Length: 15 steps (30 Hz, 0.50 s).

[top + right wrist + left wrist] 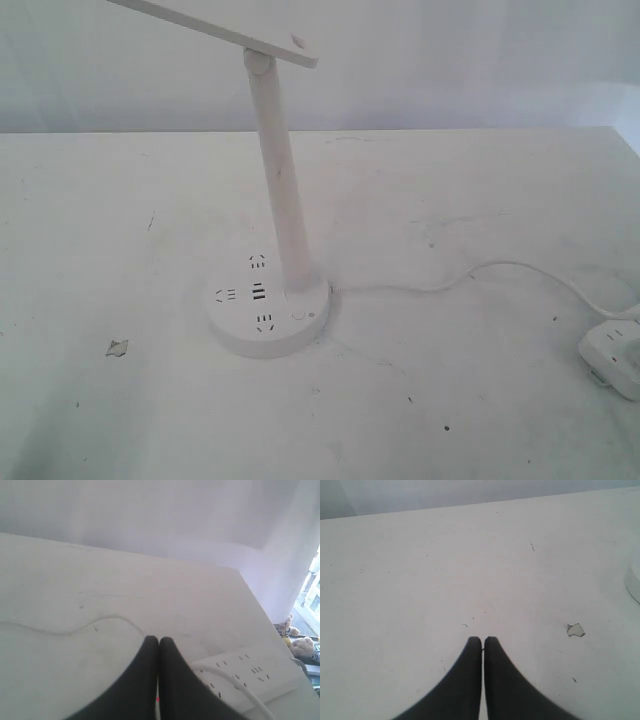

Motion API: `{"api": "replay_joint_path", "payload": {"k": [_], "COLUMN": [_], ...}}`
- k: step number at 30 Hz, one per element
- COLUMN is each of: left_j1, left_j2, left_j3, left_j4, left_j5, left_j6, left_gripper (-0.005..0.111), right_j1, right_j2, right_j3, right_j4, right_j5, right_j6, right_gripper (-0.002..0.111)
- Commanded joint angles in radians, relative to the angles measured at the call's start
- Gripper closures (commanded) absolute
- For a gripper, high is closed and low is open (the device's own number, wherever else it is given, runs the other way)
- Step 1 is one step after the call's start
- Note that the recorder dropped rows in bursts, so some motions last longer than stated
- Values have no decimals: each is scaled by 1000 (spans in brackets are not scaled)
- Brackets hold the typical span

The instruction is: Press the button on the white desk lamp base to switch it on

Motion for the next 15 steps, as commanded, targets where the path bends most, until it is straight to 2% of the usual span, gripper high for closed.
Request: {"api": "replay_joint_path", "payload": {"k": [1,4,6,15], "left_j1": [0,0,0,0], "left_j2": [-5,-5,-5,-5], "left_j3": [-3,-3,-3,-3], "left_j4": [-8,-8,-8,-8], "left_j5": [-6,-6,-6,-6], "left_j6": [-2,-2,-2,-2], "left_gripper": [106,106,106,106], "right_j1": [3,3,3,3], "right_j2": [-6,-6,-6,-6], "right_j3": [5,5,5,5], "right_j4": [3,212,243,243], "right_j5": [-63,-175,-199,-275], "right_j6": [-6,216,347,371], "right_gripper": [108,108,108,108]}}
